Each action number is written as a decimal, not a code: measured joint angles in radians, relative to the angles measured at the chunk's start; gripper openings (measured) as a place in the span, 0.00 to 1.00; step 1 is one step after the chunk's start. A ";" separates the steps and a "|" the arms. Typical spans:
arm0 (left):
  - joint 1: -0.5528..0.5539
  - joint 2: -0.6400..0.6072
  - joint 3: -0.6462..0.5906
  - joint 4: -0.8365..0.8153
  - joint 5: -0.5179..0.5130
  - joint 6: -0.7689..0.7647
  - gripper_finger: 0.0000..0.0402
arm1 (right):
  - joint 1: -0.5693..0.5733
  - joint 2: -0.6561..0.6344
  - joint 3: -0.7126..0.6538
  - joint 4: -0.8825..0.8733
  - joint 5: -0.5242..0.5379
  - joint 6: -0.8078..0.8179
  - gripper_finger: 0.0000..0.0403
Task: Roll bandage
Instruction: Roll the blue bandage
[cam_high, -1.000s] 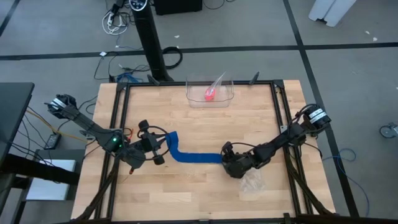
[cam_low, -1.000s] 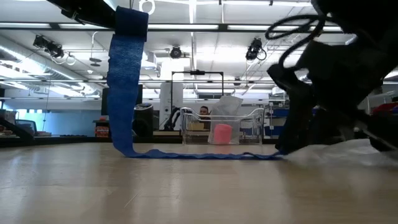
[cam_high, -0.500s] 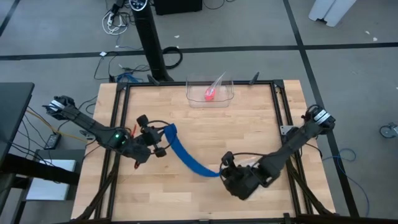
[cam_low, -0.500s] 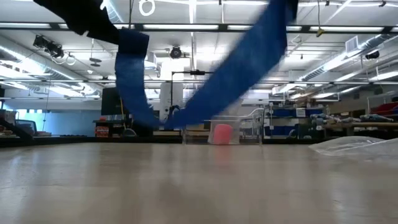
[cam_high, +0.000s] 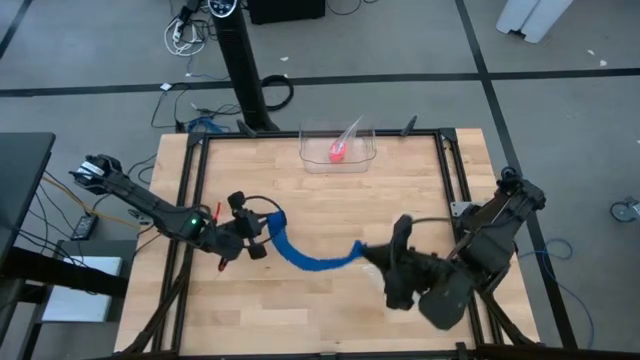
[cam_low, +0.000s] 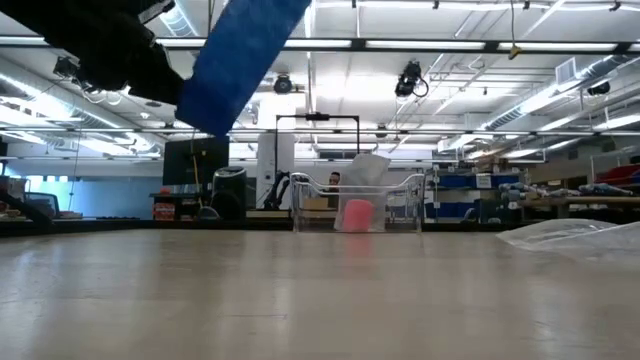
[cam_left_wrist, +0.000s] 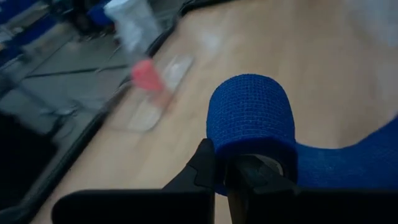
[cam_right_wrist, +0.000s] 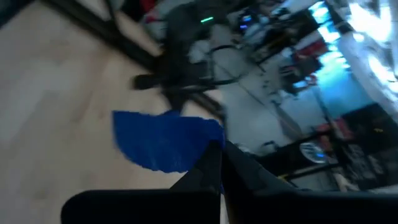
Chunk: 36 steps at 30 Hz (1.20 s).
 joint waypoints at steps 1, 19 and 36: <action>-0.002 0.000 -0.010 0.041 0.016 0.023 0.05 | -0.010 0.000 0.028 0.002 0.013 -0.020 0.00; -0.008 0.206 -0.023 0.359 0.169 0.139 0.05 | -0.279 0.000 0.200 0.337 0.027 -0.462 0.00; -0.143 0.222 0.121 0.432 0.185 0.288 0.05 | -0.576 0.003 0.205 0.371 -0.211 -0.482 0.00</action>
